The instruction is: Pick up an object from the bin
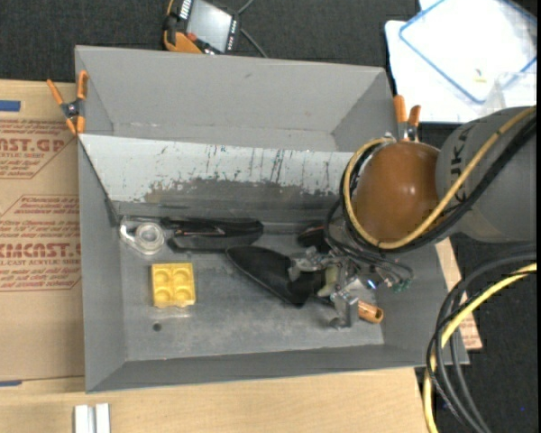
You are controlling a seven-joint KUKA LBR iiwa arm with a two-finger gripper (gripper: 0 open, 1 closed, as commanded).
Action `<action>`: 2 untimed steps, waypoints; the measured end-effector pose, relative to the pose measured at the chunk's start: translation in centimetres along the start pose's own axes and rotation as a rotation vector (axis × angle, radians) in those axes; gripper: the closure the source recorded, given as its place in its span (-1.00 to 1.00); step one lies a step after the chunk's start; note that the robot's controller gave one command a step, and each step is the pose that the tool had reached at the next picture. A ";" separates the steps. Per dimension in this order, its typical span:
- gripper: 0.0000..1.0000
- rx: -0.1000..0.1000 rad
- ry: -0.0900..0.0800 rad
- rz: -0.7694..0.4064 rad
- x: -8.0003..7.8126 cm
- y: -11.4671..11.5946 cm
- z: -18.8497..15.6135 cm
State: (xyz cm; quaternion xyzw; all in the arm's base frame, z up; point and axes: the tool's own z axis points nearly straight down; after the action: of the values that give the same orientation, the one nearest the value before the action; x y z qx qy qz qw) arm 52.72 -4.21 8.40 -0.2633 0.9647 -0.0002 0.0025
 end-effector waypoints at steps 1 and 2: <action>-1.00 -0.006 -0.001 -0.202 0.9 -0.4 -4.6; -1.00 -0.008 0.003 -0.001 0.4 -1.3 1.6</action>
Offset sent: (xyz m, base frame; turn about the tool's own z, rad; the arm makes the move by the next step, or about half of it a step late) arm 0.0034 -0.0153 -0.0140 -0.0022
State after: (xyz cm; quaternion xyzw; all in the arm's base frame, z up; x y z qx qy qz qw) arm 53.03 -5.56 6.78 -0.2639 0.9645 0.0035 0.0000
